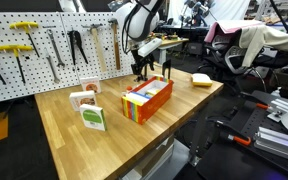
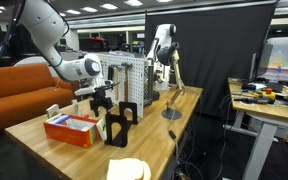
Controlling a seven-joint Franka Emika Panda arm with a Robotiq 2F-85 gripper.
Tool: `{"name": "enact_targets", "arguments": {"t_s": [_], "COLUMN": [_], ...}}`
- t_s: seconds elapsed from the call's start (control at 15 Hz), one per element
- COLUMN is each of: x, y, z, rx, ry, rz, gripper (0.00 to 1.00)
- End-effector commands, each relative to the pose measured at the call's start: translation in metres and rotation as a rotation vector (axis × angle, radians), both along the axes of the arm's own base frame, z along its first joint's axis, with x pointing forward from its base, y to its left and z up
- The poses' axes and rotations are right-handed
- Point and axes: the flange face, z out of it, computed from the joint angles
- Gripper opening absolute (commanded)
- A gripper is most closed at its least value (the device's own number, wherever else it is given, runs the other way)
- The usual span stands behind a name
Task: Place the white and yellow book inside the box
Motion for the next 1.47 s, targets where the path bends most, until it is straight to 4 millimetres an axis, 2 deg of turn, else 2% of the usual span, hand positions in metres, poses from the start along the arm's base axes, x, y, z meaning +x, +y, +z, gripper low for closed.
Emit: {"name": "enact_targets", "arguments": {"t_s": [0.0, 0.47, 0.53, 0.6, 0.67, 0.8, 1.4], "x": [0.002, 0.003, 0.004, 0.004, 0.005, 0.007, 0.007], "y": [-0.002, -0.013, -0.014, -0.016, -0.017, -0.018, -0.027], "z": [-0.003, -0.014, -0.015, -0.016, -0.016, -0.016, -0.016], "rx": [0.002, -0.017, -0.018, -0.018, -0.013, -0.012, -0.017], "ry": [0.029, 0.052, 0.054, 0.054, 0.054, 0.055, 0.064], "rz": [0.026, 0.036, 0.032, 0.029, 0.021, 0.015, -0.029], "gripper": [1.00, 1.00, 0.98, 0.80, 0.73, 0.64, 0.03]}}
